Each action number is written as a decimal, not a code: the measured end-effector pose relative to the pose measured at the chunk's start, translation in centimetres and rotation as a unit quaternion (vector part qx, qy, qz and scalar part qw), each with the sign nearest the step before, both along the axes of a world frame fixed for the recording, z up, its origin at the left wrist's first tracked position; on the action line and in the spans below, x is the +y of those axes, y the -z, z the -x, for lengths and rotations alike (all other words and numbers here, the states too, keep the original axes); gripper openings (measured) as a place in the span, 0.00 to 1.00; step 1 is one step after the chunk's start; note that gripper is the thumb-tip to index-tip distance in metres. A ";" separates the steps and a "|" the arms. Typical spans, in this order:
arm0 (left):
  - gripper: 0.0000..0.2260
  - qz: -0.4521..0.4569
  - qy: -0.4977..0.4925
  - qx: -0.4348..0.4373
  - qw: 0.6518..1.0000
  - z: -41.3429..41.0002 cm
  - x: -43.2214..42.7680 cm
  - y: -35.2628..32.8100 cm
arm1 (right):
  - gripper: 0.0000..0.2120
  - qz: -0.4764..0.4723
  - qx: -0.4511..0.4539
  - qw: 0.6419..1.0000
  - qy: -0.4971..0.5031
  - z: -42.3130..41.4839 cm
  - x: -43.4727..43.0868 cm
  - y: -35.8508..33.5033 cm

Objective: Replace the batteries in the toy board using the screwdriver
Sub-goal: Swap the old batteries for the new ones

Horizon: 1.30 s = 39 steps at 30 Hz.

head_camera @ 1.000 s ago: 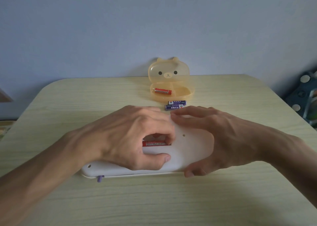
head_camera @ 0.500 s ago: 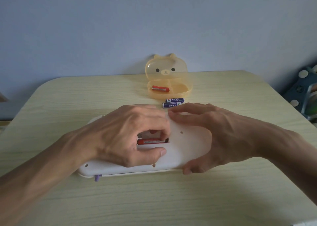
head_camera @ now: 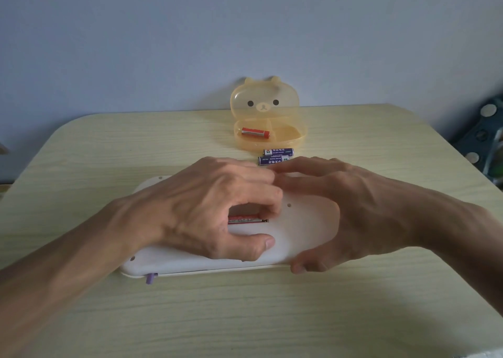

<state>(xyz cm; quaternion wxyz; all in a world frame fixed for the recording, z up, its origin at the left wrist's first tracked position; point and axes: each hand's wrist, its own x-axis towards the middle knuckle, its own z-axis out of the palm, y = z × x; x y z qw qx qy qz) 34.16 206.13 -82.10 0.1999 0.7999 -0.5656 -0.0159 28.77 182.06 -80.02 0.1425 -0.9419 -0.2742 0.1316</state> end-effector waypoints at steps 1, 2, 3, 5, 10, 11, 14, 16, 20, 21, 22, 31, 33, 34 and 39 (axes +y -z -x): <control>0.12 -0.002 0.000 0.002 1.000 0.0 -0.1 -0.1 | 0.48 -0.002 -0.002 1.000 -0.003 0.0 0.0 0.0; 0.12 0.000 -0.004 0.010 1.000 0.0 -0.2 -0.1 | 0.48 -0.003 -0.003 1.000 -0.005 0.0 0.0 0.0; 0.14 0.006 -0.011 0.024 1.000 0.0 -0.2 -0.2 | 0.49 -0.001 -0.002 1.000 -0.004 0.0 0.0 0.0; 0.14 0.021 -0.017 0.049 0.998 -0.1 0.0 -0.3 | 0.52 0.008 -0.003 1.000 0.004 0.0 0.0 0.0; 0.09 0.037 -0.033 0.062 0.997 -0.3 1.3 -0.4 | 0.58 0.032 -0.007 0.999 0.019 0.2 -0.1 0.0; 0.09 0.035 -0.041 0.069 0.996 -0.4 1.6 -0.5 | 0.58 0.034 -0.006 0.999 0.022 0.3 -0.1 -0.1; 0.09 0.016 -0.064 0.102 0.993 -0.6 2.1 -1.1 | 0.57 0.033 -0.007 0.999 0.028 0.4 0.1 -0.4; 0.10 -0.001 -0.073 0.136 0.988 -0.9 2.1 -1.3 | 0.57 0.026 -0.014 0.999 0.023 0.5 0.2 -0.4; 0.09 -0.007 -0.082 0.223 0.971 -1.5 2.0 -1.7 | 0.57 0.028 -0.017 0.999 0.024 0.6 0.3 -0.6; 0.08 0.012 -0.082 0.235 0.968 -1.8 1.8 -2.1 | 0.56 0.028 -0.021 0.999 0.021 0.6 0.3 -0.6; 0.08 0.050 -0.088 0.248 0.963 -2.3 1.6 -2.5 | 0.55 0.029 -0.026 0.999 0.018 0.6 0.3 -0.6; 0.09 0.105 -0.212 0.096 0.967 -11.0 -2.7 -1.1 | 0.56 0.025 -0.012 0.999 0.036 0.9 0.3 -0.9; 0.09 0.082 -0.212 0.074 0.971 -11.8 -3.2 0.0 | 0.56 0.021 -0.010 0.999 0.037 1.0 0.3 -1.0; 0.09 0.073 -0.213 0.063 0.972 -12.0 -3.3 0.3 | 0.56 0.021 -0.010 0.999 0.037 1.0 0.3 -1.0; 0.09 0.036 -0.223 0.054 0.973 -12.1 -3.0 0.6 | 0.57 0.022 -0.008 0.999 0.041 0.8 0.4 -0.8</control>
